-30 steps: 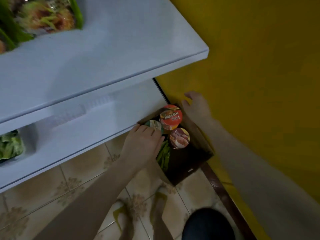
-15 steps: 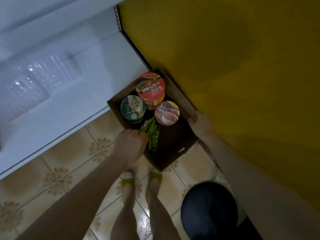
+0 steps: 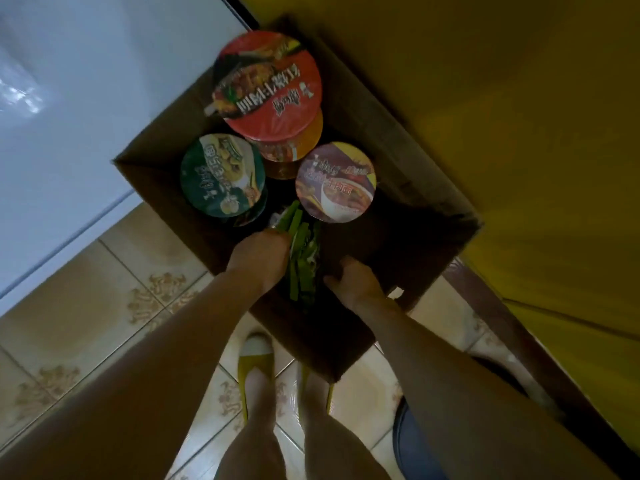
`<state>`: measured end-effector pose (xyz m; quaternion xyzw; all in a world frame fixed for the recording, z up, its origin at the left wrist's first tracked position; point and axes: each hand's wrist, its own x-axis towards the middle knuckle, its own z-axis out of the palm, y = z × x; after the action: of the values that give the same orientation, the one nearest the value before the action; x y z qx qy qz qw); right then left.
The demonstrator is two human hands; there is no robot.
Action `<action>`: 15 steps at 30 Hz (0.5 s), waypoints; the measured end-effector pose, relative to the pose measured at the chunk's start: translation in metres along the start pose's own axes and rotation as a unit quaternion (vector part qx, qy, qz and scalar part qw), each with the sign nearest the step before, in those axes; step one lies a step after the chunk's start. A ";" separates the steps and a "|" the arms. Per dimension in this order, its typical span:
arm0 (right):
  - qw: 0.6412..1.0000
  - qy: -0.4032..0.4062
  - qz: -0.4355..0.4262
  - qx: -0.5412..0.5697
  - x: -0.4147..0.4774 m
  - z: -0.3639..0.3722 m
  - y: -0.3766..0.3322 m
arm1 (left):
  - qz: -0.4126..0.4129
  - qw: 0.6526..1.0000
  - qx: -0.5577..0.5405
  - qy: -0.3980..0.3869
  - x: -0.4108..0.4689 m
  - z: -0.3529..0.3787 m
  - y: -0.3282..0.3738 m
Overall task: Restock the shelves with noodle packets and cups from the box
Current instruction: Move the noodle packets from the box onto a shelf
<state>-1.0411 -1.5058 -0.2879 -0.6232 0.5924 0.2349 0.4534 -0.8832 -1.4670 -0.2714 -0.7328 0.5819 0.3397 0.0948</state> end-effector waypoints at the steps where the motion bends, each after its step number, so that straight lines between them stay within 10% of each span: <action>1: 1.000 -0.011 0.004 0.018 0.009 0.010 0.002 | 0.006 1.000 0.003 0.004 0.009 0.008 -0.002; 15: 0.982 -0.063 0.017 0.175 0.067 0.068 0.009 | -0.005 0.996 0.073 0.042 0.081 0.056 0.004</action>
<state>-1.0200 -1.4822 -0.3784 -0.5082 0.6050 0.1736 0.5879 -0.9008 -1.5020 -0.3621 -0.7401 0.6052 0.2649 0.1256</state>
